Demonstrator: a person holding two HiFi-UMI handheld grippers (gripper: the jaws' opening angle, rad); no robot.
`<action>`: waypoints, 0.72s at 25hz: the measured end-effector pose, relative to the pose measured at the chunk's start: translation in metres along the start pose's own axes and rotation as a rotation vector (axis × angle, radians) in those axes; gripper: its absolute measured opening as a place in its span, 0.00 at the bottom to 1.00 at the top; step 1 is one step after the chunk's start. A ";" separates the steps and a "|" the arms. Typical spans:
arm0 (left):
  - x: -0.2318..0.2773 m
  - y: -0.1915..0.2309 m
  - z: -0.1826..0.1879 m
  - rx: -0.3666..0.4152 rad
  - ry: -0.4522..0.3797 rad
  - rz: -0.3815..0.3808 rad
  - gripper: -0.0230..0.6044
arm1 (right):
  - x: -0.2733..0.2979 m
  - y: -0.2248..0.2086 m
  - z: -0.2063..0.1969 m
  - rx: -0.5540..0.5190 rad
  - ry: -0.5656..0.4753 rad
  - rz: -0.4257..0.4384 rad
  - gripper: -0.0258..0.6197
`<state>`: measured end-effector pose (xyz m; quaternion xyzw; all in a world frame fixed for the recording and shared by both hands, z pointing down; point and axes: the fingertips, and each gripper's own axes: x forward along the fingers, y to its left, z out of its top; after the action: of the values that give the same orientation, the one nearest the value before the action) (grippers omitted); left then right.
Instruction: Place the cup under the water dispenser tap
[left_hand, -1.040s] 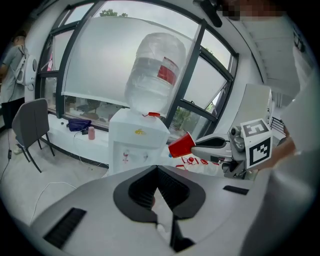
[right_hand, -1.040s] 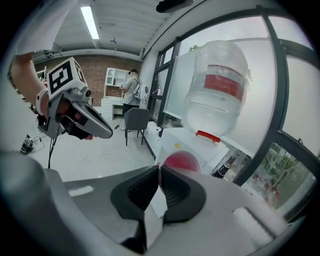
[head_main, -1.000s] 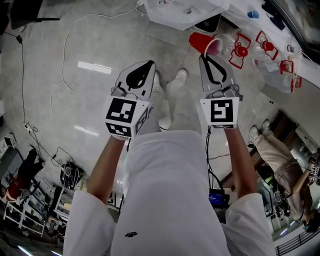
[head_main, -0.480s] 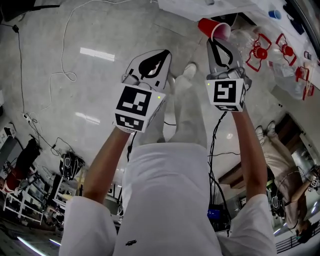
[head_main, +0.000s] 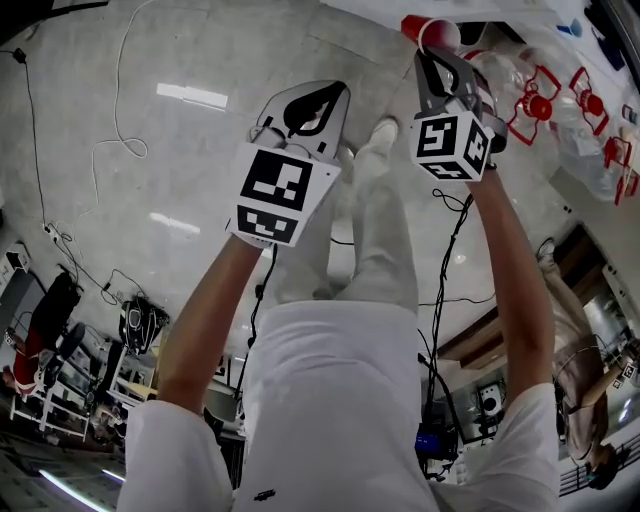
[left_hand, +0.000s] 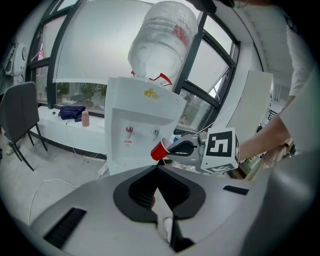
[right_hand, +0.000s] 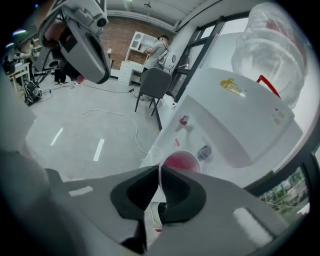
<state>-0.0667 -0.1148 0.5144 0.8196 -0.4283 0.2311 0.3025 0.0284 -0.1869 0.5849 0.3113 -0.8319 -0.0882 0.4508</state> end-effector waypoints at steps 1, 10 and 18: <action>0.003 0.002 -0.001 -0.003 0.000 -0.002 0.03 | 0.006 0.001 -0.003 -0.015 0.011 0.005 0.08; 0.025 0.021 -0.010 -0.022 -0.004 -0.007 0.03 | 0.065 0.005 -0.035 -0.163 0.130 0.052 0.08; 0.040 0.024 -0.018 -0.026 0.013 -0.011 0.03 | 0.105 0.007 -0.062 -0.250 0.190 0.088 0.08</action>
<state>-0.0682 -0.1354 0.5596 0.8162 -0.4249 0.2293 0.3173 0.0330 -0.2355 0.6965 0.2231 -0.7808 -0.1413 0.5662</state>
